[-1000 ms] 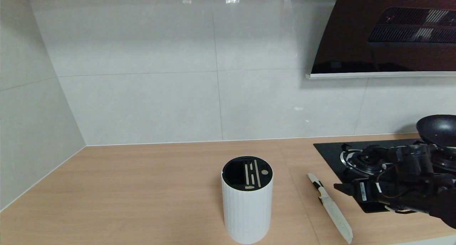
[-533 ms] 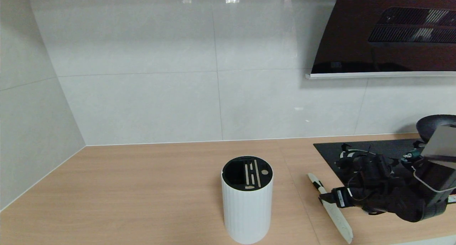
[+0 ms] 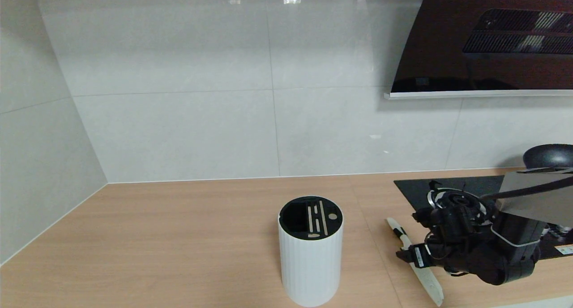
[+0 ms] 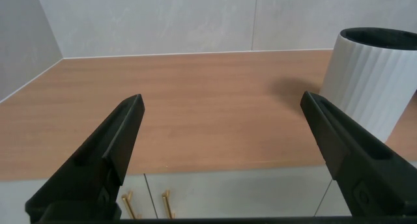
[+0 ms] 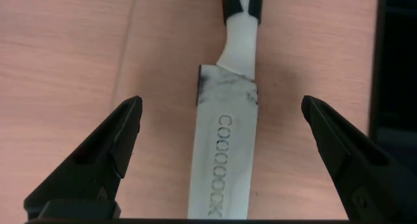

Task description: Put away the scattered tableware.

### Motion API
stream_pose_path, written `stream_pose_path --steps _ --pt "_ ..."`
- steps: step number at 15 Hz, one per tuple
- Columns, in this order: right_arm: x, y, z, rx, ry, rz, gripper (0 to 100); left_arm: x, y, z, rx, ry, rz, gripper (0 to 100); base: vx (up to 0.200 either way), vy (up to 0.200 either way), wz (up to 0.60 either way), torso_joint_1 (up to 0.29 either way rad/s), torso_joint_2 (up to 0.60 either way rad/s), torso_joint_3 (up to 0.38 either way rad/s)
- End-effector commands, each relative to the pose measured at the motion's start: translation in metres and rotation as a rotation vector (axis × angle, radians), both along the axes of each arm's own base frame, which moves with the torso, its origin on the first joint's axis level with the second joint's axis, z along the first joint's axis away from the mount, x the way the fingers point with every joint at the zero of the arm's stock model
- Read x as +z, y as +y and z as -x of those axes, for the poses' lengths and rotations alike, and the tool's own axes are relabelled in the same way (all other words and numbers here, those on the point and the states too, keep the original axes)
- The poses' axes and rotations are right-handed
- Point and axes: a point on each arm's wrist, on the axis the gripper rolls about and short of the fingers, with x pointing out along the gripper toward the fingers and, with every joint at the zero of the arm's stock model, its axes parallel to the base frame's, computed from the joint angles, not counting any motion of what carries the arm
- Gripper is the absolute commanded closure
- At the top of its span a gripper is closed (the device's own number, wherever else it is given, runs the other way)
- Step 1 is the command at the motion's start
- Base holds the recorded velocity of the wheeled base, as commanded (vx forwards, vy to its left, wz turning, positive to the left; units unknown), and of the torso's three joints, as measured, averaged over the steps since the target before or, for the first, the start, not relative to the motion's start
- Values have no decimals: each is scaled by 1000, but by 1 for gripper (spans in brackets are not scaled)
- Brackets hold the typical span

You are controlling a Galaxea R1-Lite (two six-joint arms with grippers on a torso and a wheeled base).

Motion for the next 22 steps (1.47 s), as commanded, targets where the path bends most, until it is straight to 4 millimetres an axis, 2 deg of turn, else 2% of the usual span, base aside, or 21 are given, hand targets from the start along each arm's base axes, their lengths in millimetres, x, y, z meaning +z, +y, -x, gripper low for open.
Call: stream_pose_path --steps 1,6,17,18,22 --pt "-13 0 -5 -9 14 24 0 0 0 0 1 0 0 0 0 0 0 0 0 0" --pt "-20 1 -10 -16 17 35 0 0 0 0 0 1 -1 0 0 0 0 0 0 0" --pt "-22 1 -14 -19 6 34 0 0 0 0 1 0 -1 0 0 0 0 0 0 0" --pt "-22 1 -14 -19 6 34 100 0 0 0 0 1 -1 0 0 0 0 0 0 0" --pt "-24 0 -12 -10 14 43 100 0 0 0 1 0 -1 0 0 0 0 0 0 0"
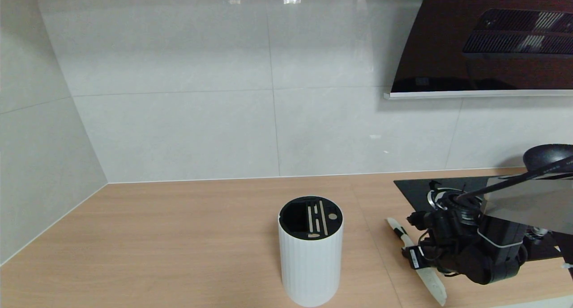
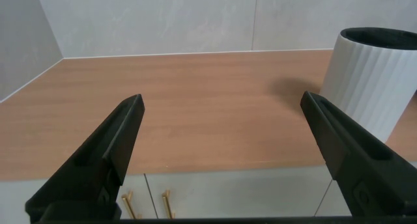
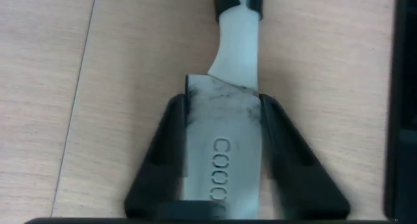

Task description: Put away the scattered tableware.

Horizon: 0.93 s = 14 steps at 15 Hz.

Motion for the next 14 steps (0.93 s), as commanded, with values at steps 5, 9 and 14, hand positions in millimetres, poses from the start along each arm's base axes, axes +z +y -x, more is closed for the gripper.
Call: stream_pose_path --steps 5,9,14 --pt "3 -1 1 -3 -5 -2 100 0 0 0 0 -1 -1 0 0 0 0 0 0 0" --pt "52 -2 6 -27 -142 -51 100 0 0 0 -1 -1 -4 0 0 0 0 0 0 0" --pt "133 5 30 6 -347 -96 100 18 0 6 -16 -65 -21 0 0 0 0 0 0 0"
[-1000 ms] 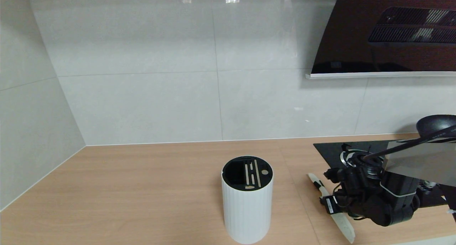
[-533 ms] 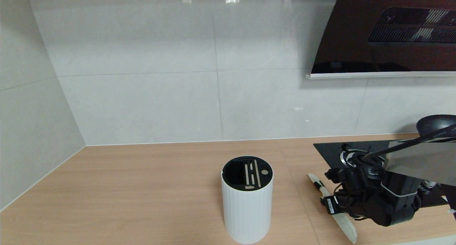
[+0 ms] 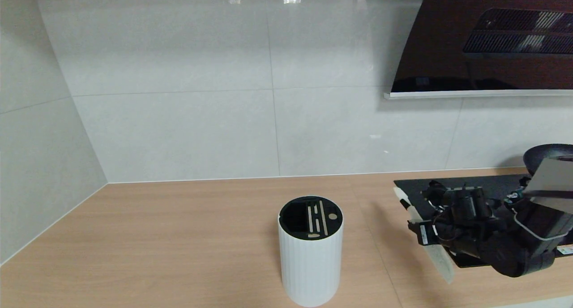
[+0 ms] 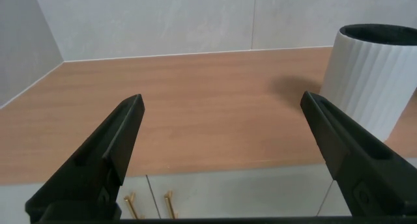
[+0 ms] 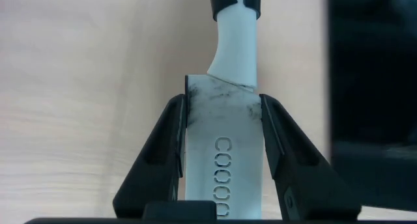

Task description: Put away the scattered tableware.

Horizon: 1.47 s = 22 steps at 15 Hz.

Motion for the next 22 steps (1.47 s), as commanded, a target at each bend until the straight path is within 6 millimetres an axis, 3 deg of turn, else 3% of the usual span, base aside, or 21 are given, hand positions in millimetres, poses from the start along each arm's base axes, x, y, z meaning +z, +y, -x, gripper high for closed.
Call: stream_pose_path --steps 1,3,4,6,7,8,11,14,17,19,22 --pt "65 9 23 39 -179 -38 100 18 -1 6 -25 -61 2 0 0 0 0 0 0 0" --pt "93 18 34 75 -241 -54 100 27 -2 7 -91 -34 -8 0 0 0 0 0 0 0" --pt "121 29 41 116 -273 -67 100 55 -4 1 -197 39 -10 0 0 0 0 0 0 0" --pt "148 47 47 179 -283 -80 100 99 -6 -21 -284 105 0 0 0 0 0 0 0 0" --pt "166 62 52 229 -298 -95 100 131 -7 -50 -349 166 16 0 0 0 0 0 0 0" --pt "176 73 60 262 -309 -118 100 149 -9 -73 -411 209 29 0 0 0 0 0 0 0" --pt "194 105 86 325 -344 -125 100 173 -32 -127 -635 355 144 0 0 0 0 0 0 0" --pt "199 126 117 400 -342 -167 100 178 -68 -163 -767 442 390 0 0 0 0 0 0 0" --pt "202 144 138 455 -328 -228 100 156 -96 -190 -829 489 562 0 0 0 0 0 0 0" --pt "202 154 149 474 -312 -264 100 150 -109 -195 -889 464 674 0 0 0 0 0 0 0" --pt "197 173 161 527 -267 -310 100 137 -121 -203 -920 445 696 0 0 0 0 0 0 0"
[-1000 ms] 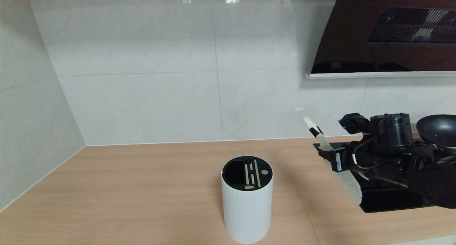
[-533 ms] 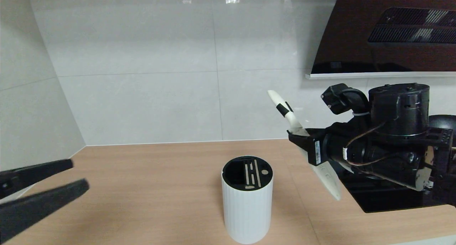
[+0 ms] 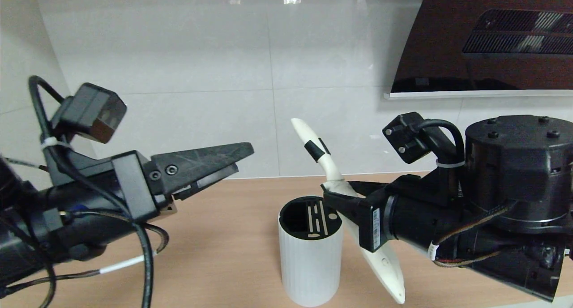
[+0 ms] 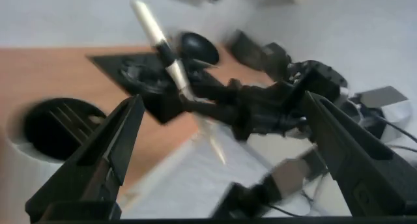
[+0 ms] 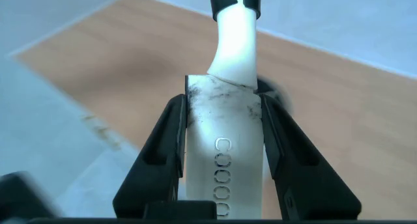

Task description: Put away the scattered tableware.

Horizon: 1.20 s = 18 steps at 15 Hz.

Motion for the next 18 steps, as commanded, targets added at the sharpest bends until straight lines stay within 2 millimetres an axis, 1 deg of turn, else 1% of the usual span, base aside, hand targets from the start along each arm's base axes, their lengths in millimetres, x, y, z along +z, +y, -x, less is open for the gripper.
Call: stream_pose_path --steps 1,2,3,4,5,6,8,12,18 --pt "-3 7 3 23 8 6 100 -19 -11 -10 -17 69 -40 0 0 0 0 0 0 0" --pt "-2 22 6 31 31 -29 100 -25 -17 -14 -29 93 -53 0 0 0 0 0 0 0" --pt "-4 29 9 25 45 -42 100 -27 -21 -16 -20 101 -60 0 0 0 0 0 0 0" --pt "-8 37 11 16 49 -33 100 -29 -27 -19 11 104 -67 0 0 0 0 0 0 0" --pt "-9 39 12 15 50 -28 100 -30 -29 -20 26 106 -70 0 0 0 0 0 0 0" --pt "-13 45 16 22 56 -25 100 -34 -39 -24 81 107 -80 0 0 0 0 0 0 0" --pt "-13 49 21 39 69 -42 100 -36 -44 -26 110 82 -93 0 0 0 0 0 0 0" --pt "-15 52 26 58 73 -37 100 -35 -43 -26 112 61 -73 0 0 0 0 0 0 0" --pt "-13 53 31 72 69 -47 100 -36 -44 -27 112 67 -76 0 0 0 0 0 0 0"
